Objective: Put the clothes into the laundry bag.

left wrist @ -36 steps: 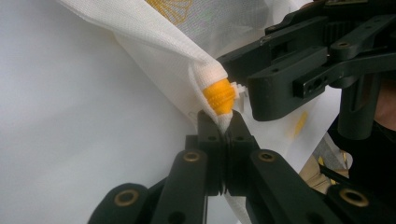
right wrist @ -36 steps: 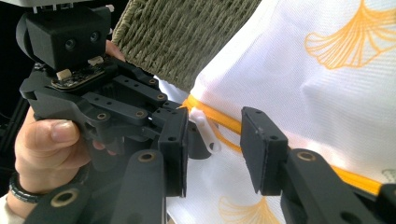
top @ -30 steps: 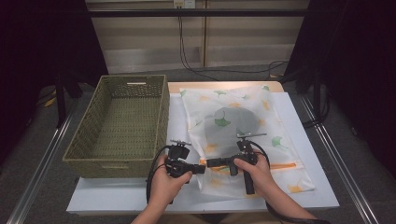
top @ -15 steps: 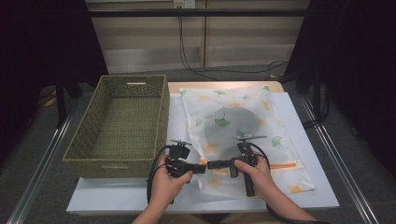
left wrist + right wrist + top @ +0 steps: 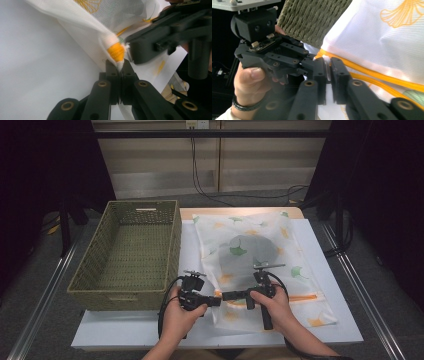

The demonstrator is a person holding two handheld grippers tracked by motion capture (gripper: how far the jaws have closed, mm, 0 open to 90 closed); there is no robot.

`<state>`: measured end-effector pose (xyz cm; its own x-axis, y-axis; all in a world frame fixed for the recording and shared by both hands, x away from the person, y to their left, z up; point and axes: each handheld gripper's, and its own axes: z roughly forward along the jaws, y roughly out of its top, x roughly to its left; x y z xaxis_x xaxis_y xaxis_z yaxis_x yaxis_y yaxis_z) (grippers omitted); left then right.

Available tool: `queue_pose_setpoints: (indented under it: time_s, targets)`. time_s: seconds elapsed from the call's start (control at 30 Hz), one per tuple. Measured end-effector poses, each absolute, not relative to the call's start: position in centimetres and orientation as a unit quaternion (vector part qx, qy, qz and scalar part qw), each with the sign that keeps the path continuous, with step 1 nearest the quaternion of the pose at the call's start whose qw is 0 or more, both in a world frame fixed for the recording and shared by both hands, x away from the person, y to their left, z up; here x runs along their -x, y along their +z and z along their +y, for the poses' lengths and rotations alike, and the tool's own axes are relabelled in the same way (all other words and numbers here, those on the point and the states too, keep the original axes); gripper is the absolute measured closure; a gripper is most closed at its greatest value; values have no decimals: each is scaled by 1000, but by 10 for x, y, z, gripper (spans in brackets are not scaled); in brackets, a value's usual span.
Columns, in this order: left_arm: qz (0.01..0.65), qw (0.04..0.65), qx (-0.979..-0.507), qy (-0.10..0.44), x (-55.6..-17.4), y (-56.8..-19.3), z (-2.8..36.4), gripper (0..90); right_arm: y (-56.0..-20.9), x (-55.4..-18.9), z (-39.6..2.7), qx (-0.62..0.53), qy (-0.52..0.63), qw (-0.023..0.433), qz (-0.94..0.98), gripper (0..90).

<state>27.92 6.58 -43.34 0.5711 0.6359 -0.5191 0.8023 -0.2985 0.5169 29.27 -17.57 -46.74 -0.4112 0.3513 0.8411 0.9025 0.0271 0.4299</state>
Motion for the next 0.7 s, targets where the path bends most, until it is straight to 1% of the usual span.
queue_pose_setpoints:
  time_s: [0.03, 0.2, 0.43, 0.57, 0.7]
  targets:
    - [461, 390, -789, -109, -278, -434, 64, 877, -467, -293, -176, 470, -512, 267, -667, 900]
    - [456, 389, -793, -110, -278, -433, 64, 875, -461, -293, -176, 462, -504, 254, -684, 900]
    - [441, 388, -803, -102, -280, -432, 65, 854, -458, -294, -177, 454, -499, 257, -692, 900]
    - [437, 387, -805, -107, -281, -433, 65, 878, -457, -294, -178, 454, -495, 256, -695, 900]
    - [449, 395, -795, -104, -280, -427, 67, 883, -458, -292, -181, 460, -489, 249, -699, 900]
